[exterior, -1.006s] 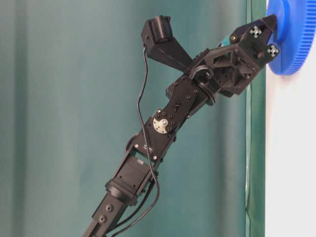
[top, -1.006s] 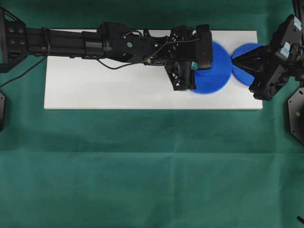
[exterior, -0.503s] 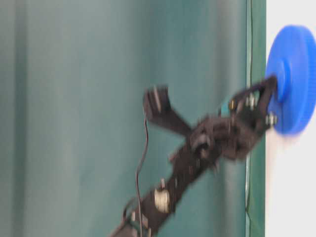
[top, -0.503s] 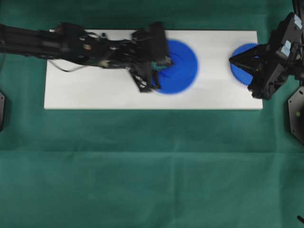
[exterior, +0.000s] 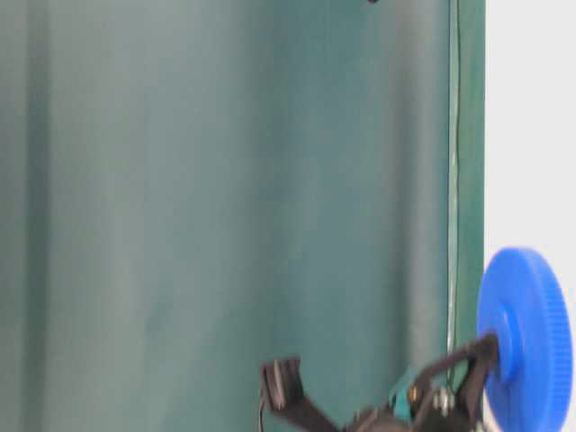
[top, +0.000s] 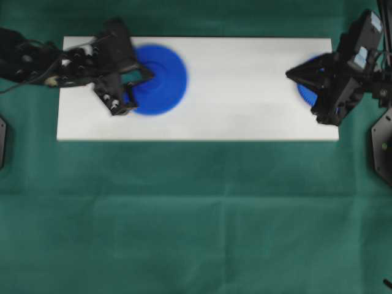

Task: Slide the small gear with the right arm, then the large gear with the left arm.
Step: 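Slide the large gear back left to its starting spot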

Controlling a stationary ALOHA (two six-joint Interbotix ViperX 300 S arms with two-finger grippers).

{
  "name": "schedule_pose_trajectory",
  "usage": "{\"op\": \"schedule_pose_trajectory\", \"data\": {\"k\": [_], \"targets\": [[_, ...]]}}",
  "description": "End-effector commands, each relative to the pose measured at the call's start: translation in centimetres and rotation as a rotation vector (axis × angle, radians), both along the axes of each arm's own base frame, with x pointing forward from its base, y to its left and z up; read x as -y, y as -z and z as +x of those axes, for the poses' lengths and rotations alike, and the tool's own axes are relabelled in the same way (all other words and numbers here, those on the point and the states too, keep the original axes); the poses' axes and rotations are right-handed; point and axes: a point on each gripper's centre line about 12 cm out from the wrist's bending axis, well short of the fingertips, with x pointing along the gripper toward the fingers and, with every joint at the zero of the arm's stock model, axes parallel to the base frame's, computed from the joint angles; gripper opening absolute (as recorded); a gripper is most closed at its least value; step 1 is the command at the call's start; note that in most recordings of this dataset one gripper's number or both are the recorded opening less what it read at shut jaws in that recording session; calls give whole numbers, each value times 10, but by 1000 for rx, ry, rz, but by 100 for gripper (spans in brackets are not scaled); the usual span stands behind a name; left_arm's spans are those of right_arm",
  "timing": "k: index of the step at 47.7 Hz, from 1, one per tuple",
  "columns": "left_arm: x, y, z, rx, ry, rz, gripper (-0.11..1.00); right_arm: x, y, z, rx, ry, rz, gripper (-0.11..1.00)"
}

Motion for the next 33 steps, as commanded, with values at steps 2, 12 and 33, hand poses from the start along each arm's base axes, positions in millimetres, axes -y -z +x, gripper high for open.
{"op": "schedule_pose_trajectory", "data": {"k": [2, 12, 33], "targets": [[11, 27, -52, -134, -46, -66, 0, 1, -8, 11, 16, -10, 0, 50], [17, 13, -71, -99, -58, -53, 0, 3, -3, 21, -11, -14, 9, 50], [23, -6, -85, -34, -59, -26, 0, 5, -2, 28, -22, -14, 12, 50]]}}
